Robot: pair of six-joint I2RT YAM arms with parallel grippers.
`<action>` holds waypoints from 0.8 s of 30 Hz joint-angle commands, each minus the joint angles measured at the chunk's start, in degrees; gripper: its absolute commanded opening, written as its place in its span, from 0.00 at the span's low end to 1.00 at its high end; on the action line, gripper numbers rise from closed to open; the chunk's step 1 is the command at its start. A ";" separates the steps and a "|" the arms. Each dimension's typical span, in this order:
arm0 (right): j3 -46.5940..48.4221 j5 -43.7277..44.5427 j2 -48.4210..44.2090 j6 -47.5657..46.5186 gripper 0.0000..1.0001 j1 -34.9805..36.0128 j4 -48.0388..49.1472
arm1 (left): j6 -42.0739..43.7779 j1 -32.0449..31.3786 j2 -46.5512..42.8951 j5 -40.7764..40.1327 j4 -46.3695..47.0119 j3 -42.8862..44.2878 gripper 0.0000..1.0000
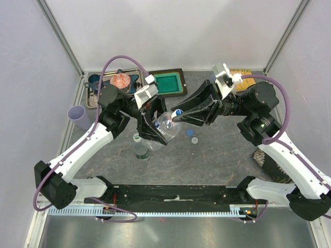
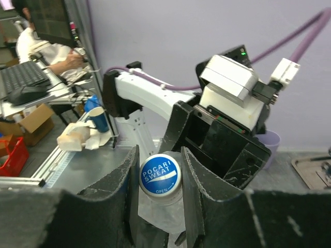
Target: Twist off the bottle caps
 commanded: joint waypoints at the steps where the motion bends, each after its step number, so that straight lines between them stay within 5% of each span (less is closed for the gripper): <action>1: 4.64 2.30 -2.07 -3.56 0.00 1.81 -13.73 | 12.61 2.35 -0.90 -14.14 -18.55 2.91 0.50; 4: 6.04 9.16 -2.16 -7.25 0.00 1.72 -19.25 | 18.23 2.35 -2.39 -19.24 -25.69 3.44 0.50; 11: 8.07 13.30 -0.49 -8.40 0.39 1.81 -22.45 | 22.56 2.26 -4.42 -22.51 -30.36 2.91 0.50; 24: 10.97 21.29 0.74 -7.87 0.64 1.81 -24.91 | 28.62 2.26 -5.56 -25.24 -35.81 2.65 0.51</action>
